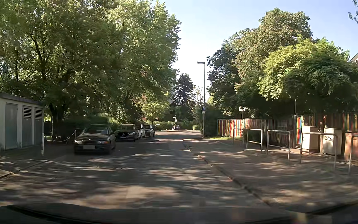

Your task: Follow the waypoints while adhering to traffic rules and regulations

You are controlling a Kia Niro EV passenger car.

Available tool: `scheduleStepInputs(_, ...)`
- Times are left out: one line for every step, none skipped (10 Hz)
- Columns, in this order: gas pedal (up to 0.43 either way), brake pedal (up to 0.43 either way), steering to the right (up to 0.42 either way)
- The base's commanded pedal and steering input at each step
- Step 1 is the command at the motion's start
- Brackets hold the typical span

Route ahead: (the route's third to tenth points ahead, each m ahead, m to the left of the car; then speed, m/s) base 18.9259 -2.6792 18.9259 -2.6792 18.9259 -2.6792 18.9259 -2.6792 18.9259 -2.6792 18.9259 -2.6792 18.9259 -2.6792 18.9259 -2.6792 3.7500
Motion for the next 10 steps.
scheduleStepInputs(0.000,0.244,0.124)
scheduleStepInputs(0.000,0.232,0.145)
scheduleStepInputs(0.000,0.213,0.167)
scheduleStepInputs(0.000,0.207,0.186)
scheduleStepInputs(0.000,0.201,0.203)
scheduleStepInputs(0.000,0.189,0.209)
scheduleStepInputs(0.000,0.159,0.210)
scheduleStepInputs(0.000,0.079,0.209)
scheduleStepInputs(0.000,0.000,0.205)
scheduleStepInputs(0.000,0.000,0.198)
